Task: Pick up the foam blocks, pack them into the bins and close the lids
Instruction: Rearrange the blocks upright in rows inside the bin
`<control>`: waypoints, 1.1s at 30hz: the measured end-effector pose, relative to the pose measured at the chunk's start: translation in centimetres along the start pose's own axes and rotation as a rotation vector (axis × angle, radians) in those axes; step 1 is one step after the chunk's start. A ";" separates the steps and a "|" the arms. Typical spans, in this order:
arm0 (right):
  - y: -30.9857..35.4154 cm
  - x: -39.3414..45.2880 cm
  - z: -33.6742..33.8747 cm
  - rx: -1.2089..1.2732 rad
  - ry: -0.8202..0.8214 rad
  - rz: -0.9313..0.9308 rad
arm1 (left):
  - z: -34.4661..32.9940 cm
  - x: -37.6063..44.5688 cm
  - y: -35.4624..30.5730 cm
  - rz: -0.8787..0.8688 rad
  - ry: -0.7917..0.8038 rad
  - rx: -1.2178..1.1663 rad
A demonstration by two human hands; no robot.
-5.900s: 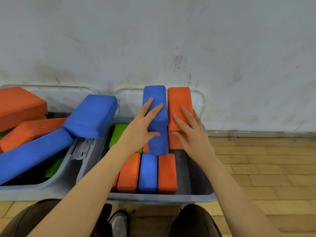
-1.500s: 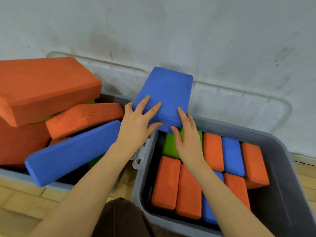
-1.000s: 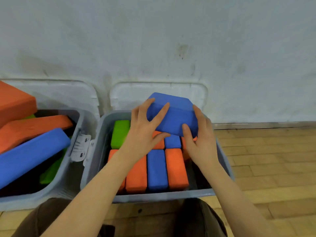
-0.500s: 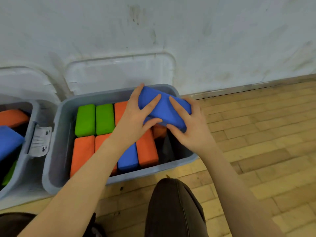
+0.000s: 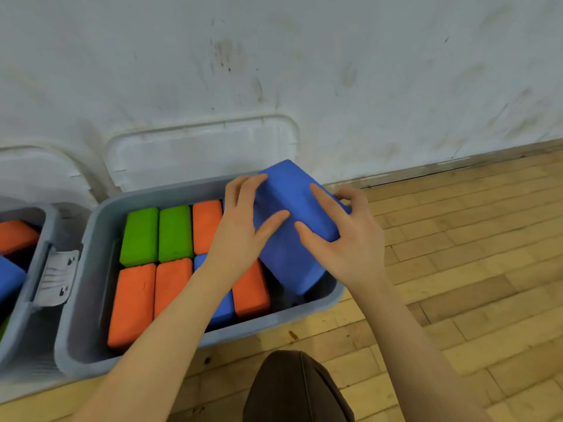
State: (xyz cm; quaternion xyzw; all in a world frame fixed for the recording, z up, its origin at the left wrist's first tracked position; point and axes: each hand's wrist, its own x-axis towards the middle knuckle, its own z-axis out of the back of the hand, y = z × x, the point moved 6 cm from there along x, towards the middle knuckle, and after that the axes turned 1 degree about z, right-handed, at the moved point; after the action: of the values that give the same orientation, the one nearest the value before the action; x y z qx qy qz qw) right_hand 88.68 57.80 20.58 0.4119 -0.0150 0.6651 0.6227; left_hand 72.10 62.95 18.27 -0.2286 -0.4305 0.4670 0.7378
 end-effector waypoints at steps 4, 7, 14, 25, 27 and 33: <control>0.0 -1.9 0.0 -0.004 0.063 -0.083 | -0.9 -0.5 -0.3 -0.018 0.099 -0.057; 0.1 -2.1 -0.2 -0.052 0.117 -0.030 | -0.9 -0.5 -0.1 0.018 0.109 -0.103; 1.2 -1.1 -0.1 -0.172 0.020 0.057 | -1.2 1.4 -0.9 0.099 0.096 -0.230; -0.2 -5.8 -7.9 -0.304 0.329 -0.032 | -2.3 -1.9 6.8 0.148 0.304 0.490; -0.9 -6.9 -9.2 -0.310 0.390 -0.068 | -3.1 -2.6 7.8 0.148 0.323 0.553; -3.5 -10.2 -12.0 -0.308 0.616 -0.211 | -6.3 -4.7 11.0 0.163 0.429 0.664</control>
State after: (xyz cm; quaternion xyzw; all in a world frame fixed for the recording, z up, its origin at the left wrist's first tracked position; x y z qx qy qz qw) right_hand 84.10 56.66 5.21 0.0929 0.1158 0.6799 0.7181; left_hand 71.10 64.22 4.90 -0.1033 -0.0730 0.5794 0.8052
